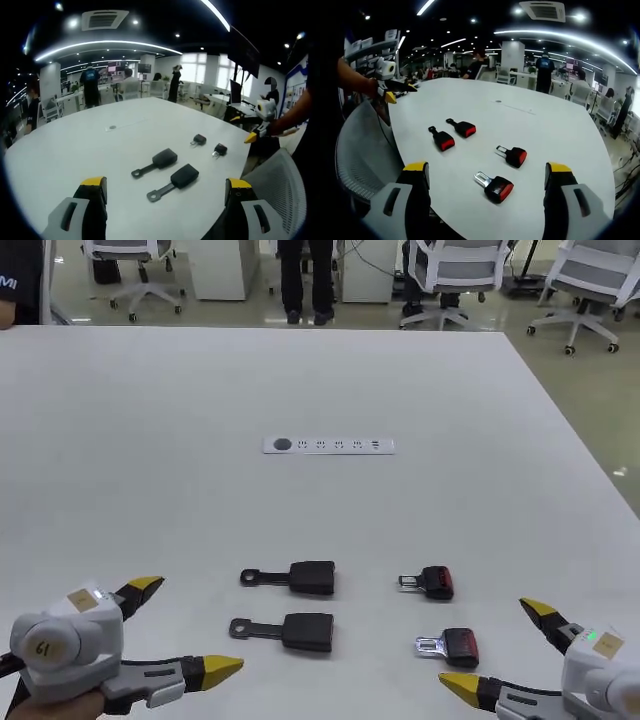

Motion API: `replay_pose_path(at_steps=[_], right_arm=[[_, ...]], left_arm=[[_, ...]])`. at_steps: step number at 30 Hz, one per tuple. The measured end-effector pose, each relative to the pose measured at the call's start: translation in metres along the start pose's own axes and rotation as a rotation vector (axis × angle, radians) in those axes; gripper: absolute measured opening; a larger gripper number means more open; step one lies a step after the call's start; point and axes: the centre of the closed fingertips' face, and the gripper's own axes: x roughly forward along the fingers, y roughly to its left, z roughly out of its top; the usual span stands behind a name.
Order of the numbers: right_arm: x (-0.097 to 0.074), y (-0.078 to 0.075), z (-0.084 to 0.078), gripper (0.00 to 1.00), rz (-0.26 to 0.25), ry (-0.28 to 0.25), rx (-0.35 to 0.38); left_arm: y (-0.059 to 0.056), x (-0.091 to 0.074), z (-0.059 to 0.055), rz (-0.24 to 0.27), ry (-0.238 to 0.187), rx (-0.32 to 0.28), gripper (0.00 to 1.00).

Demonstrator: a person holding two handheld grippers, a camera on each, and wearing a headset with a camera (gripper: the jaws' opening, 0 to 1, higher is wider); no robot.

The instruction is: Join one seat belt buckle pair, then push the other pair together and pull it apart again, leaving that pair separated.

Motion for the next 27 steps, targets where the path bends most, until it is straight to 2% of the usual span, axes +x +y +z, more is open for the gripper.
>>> replay_pose_path(at_steps=[10, 15, 24, 27], right_arm=[[-0.002, -0.001, 0.0, 0.96, -0.001, -0.003, -0.001], [-0.004, -0.002, 0.0, 0.96, -0.003, -0.004, -0.006], [-0.003, -0.006, -0.003, 0.96, 0.008, 0.008, -0.018], [-0.002, -0.008, -0.002, 0.96, 0.011, 0.01, -0.023]], left_arm=[[-0.007, 0.001, 0.003, -0.01, 0.003, 0.013, 1.0], [-0.008, 0.007, 0.01, -0.019, 0.004, 0.028, 1.0], [-0.009, 0.011, 0.01, -0.03, 0.019, 0.055, 1.0], [-0.012, 0.012, 0.013, -0.034, 0.021, 0.065, 1.0]])
